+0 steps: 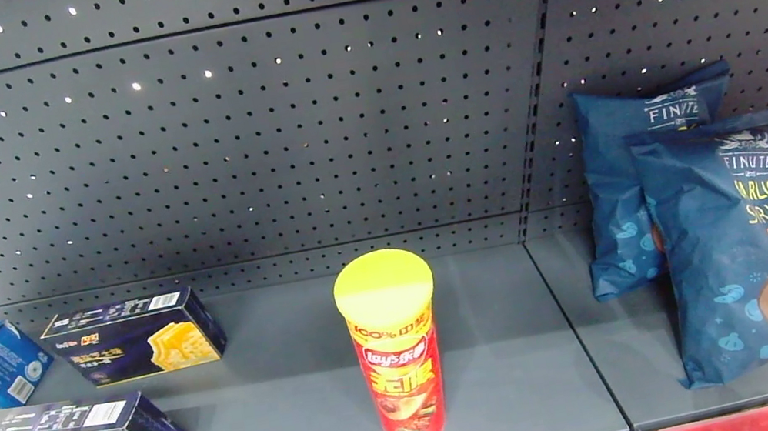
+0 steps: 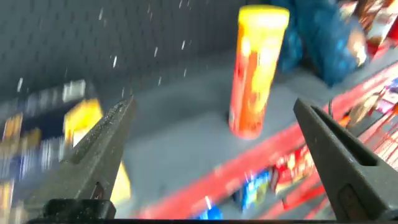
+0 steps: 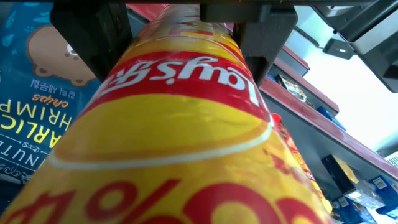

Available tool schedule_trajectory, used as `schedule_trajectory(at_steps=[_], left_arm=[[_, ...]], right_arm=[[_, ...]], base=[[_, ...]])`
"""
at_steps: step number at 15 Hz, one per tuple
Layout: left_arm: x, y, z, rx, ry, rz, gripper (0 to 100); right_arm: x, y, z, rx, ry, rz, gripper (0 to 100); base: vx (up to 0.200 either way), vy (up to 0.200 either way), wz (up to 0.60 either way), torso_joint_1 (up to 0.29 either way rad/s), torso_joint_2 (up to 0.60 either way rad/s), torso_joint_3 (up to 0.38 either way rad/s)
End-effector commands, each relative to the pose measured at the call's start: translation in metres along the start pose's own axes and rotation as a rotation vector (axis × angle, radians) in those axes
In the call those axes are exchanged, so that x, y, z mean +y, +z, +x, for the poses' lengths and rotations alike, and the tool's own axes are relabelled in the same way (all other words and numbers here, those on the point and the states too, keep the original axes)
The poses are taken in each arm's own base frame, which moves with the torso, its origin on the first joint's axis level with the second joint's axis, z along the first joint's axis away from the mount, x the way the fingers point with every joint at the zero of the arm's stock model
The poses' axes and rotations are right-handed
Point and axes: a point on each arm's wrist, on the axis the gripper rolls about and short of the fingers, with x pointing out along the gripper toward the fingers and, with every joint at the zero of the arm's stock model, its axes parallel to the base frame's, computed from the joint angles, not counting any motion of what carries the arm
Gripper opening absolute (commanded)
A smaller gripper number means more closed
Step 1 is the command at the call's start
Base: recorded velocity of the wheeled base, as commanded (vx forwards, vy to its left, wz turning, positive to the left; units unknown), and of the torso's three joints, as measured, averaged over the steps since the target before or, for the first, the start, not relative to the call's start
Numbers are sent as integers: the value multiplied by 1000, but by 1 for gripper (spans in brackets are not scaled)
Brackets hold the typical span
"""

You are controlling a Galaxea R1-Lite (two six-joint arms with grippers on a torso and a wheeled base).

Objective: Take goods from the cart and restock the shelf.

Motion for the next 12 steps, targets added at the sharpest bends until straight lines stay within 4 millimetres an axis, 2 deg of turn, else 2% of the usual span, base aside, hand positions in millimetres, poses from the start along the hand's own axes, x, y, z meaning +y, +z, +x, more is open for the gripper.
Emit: schedule_trajectory(at_steps=[1,2,4,5,7,9,12], left_arm=[[-4,-19,-20,-30,151,32,100],[-1,-33,-18,7,219,27,100],[2,-44,-18,67,353,57,100],[3,-53,-19,151,375,59,100],[3,-55,-19,178,400,81,100],[5,-55,-20,187,497,78,100],[5,-55,-20,180,486,71,100]], right_arm=[[0,1,0,-2,2,-1,0],[0,1,1,-1,2,0,0],[0,2,0,-4,1,-1,0],[0,3,-1,-11,0,-2,0],[0,4,-1,-13,2,-3,0],[0,5,1,-11,7,-3,0],[0,5,2,-6,14,-2,0]], base=[[0,0,0,0,0,0],[0,0,0,0,0,0],[0,0,0,0,0,0],[0,0,0,0,0,0],[0,0,0,0,0,0],[0,0,0,0,0,0],[0,0,0,0,0,0]])
